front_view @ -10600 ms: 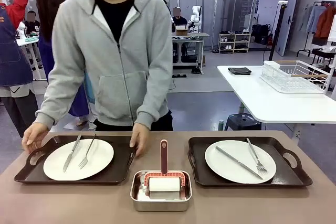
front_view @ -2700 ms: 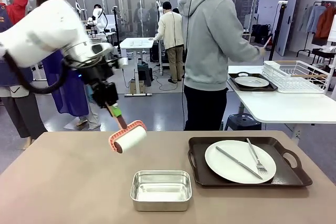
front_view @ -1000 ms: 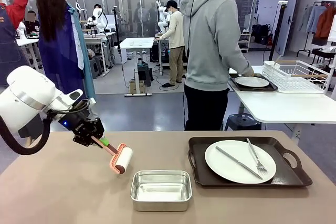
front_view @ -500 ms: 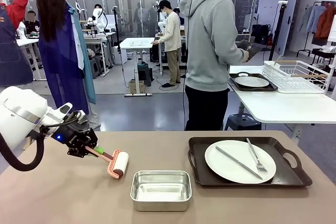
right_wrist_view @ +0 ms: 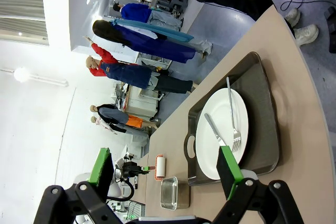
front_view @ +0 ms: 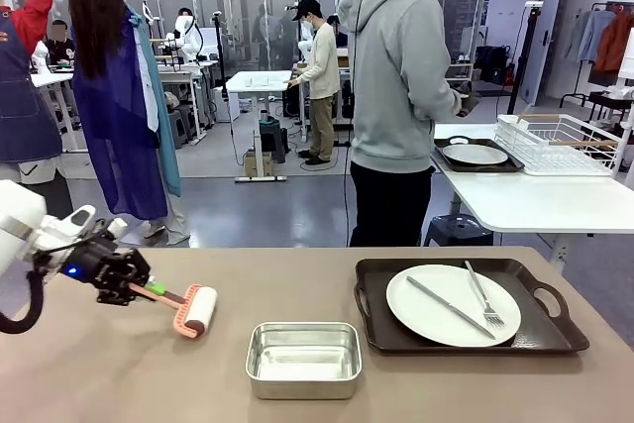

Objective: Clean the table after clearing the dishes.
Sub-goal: When the left (or right) Handle tray is removed, use the left hand (or right hand) to clean the left (or right) side of the table with the Lint Roller.

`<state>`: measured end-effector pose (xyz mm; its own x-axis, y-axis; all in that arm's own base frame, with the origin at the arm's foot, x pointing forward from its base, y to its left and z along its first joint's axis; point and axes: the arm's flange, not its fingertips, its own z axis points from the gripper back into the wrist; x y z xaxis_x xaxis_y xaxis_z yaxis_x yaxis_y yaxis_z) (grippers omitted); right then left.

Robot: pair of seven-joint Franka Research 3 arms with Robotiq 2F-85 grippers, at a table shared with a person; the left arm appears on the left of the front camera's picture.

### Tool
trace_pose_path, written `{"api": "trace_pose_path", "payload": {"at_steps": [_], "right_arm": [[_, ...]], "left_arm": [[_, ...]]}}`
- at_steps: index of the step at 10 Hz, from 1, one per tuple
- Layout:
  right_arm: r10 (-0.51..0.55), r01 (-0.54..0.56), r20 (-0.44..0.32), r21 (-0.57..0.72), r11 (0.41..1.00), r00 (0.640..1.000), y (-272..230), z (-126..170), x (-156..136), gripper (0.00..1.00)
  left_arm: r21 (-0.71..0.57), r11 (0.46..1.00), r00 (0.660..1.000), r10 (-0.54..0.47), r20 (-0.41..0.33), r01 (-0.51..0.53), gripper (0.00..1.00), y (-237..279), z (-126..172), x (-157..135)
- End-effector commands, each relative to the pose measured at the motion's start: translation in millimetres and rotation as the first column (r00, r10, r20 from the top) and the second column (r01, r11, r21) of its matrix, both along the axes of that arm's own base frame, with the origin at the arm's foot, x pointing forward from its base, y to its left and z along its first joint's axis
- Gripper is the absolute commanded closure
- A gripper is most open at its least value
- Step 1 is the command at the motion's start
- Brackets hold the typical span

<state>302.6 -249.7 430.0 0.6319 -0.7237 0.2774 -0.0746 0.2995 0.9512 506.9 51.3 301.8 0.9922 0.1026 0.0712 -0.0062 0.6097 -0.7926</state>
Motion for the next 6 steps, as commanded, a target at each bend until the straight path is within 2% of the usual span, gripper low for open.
{"api": "trace_pose_path", "payload": {"at_steps": [1, 4, 6], "right_arm": [[0.006, -0.006, 0.006, -0.003, 1.0, 1.0, 2, 3, -1, 0.0], [0.006, -0.006, 0.006, -0.003, 1.0, 1.0, 2, 3, -1, 0.0], [0.006, -0.006, 0.006, -0.003, 1.0, 1.0, 2, 3, -1, 0.0]], "left_arm": [[0.087, 0.996, 1.0, -0.028, -0.014, 0.029, 0.78, 67, -26, -7], [0.111, 0.994, 1.0, 0.02, 0.011, -0.021, 0.78, 158, -22, -12], [0.178, 0.984, 1.0, 0.007, 0.012, -0.009, 0.78, 200, -12, -23]]}}
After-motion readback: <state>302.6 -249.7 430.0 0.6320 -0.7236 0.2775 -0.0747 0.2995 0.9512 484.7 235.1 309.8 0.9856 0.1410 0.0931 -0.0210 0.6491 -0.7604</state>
